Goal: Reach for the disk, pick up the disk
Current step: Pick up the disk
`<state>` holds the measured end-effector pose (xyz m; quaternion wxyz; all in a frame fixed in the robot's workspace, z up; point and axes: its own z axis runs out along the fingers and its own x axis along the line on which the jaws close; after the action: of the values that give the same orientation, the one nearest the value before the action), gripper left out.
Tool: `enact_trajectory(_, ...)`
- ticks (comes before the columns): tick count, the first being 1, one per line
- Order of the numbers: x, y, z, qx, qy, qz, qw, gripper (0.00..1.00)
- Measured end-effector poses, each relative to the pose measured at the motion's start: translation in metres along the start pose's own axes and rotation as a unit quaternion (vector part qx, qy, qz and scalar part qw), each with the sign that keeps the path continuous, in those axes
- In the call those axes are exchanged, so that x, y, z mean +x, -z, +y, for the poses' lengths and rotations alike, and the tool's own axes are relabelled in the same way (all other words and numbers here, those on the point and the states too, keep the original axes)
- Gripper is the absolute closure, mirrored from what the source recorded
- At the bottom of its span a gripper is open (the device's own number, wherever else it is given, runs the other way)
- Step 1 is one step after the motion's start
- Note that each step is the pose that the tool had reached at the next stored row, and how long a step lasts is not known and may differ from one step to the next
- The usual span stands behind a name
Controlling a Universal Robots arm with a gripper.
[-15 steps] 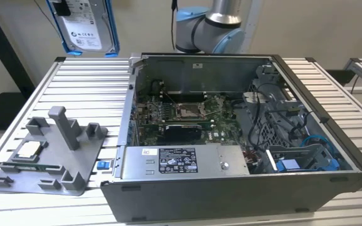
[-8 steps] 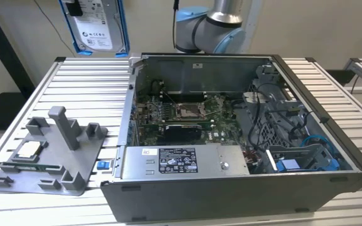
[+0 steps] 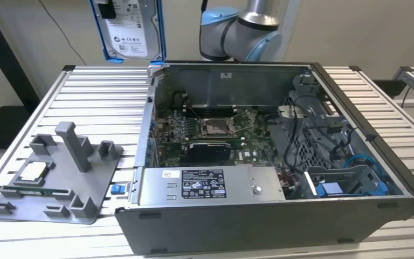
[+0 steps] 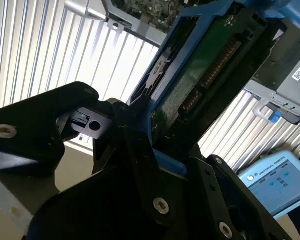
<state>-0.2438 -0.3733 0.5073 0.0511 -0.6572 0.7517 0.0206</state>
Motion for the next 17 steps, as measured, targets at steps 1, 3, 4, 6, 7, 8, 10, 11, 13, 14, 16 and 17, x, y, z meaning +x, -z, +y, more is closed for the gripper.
enact_trajectory(1, -0.0005, -0.0002, -0.004, 0.0, 0.0, 0.0, 1.0, 1.0)
enact_trajectory(3, -0.0016, -0.0006, -0.0117, 0.0, 0.0, 0.0, 1.0, 1.0)
enact_trajectory(4, -0.0021, -0.0008, -0.0155, 0.0, 0.0, 0.0, 1.0, 1.0)
enact_trajectory(6, -0.0031, -0.0011, -0.0232, 0.0, 0.0, 0.0, 1.0, 1.0)
enact_trajectory(7, -0.0036, -0.0014, -0.0272, 0.0, 0.0, 0.0, 1.0, 1.0)
enact_trajectory(8, -0.0041, -0.0015, -0.031, 0.0, 0.0, 0.0, 1.0, 1.0)
enact_trajectory(10, -0.0051, -0.0019, -0.0386, 0.0, 0.0, 0.0, 1.0, 1.0)
enact_trajectory(11, -0.0056, -0.0022, -0.0425, 0.0, 0.0, 0.0, 1.0, 1.0)
enact_trajectory(13, -0.0067, -0.0025, -0.0504, 0.0, 0.0, 0.0, 1.0, 1.0)
enact_trajectory(14, -0.0071, -0.0027, -0.0538, 0.0, 0.0, 0.0, 1.0, 1.0)
enact_trajectory(16, -0.0081, -0.0031, -0.0615, 0.0, 0.0, 0.0, 1.0, 1.0)
enact_trajectory(17, -0.0086, -0.0033, -0.0652, 0.0, 0.0, 0.0, 1.0, 1.0)
